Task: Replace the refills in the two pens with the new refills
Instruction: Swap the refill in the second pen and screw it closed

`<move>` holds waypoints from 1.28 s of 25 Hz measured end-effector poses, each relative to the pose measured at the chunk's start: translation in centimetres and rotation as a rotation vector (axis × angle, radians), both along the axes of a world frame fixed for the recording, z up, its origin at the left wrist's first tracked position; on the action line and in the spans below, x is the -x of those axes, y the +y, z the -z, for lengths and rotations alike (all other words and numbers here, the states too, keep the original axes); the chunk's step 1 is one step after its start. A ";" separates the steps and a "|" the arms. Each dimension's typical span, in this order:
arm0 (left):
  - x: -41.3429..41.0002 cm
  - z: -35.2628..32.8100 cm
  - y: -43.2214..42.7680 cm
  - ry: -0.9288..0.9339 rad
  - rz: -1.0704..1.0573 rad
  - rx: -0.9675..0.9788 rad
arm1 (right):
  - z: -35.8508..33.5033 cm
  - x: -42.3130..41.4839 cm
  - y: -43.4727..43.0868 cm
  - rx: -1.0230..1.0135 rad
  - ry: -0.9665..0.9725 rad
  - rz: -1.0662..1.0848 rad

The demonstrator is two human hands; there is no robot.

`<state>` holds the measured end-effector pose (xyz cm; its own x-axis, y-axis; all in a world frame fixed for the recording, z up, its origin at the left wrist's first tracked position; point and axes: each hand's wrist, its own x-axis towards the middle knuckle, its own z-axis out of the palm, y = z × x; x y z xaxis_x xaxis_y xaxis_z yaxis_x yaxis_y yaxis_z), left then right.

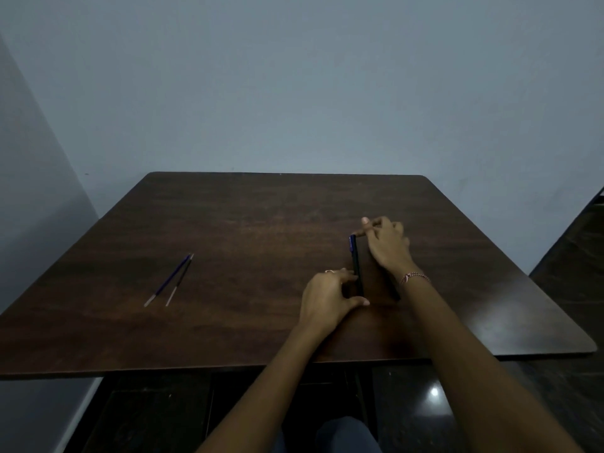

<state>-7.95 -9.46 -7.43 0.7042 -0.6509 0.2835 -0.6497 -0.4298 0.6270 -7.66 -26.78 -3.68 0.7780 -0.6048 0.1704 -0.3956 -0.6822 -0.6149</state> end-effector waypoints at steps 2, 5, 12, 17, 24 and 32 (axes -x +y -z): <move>0.5 0.1 -1.4 -0.025 0.014 0.012 | 0.1 0.1 -0.9 0.016 0.036 0.000; 0.9 0.3 -2.8 -0.081 0.010 -0.012 | 0.5 0.0 -1.9 0.000 0.085 0.000; 1.2 0.6 -4.3 -0.102 -0.008 -0.027 | 0.9 -0.1 -3.0 0.088 0.128 -0.055; 1.0 0.6 -4.6 0.001 -0.045 -0.009 | 1.0 -0.1 -3.0 0.117 0.149 -0.073; 1.0 0.5 -5.1 0.038 -0.023 -0.004 | 0.8 0.2 -3.0 0.189 0.222 -0.096; 1.0 -0.8 -3.6 0.085 -0.034 0.042 | 0.3 1.2 -1.4 0.249 0.122 -0.113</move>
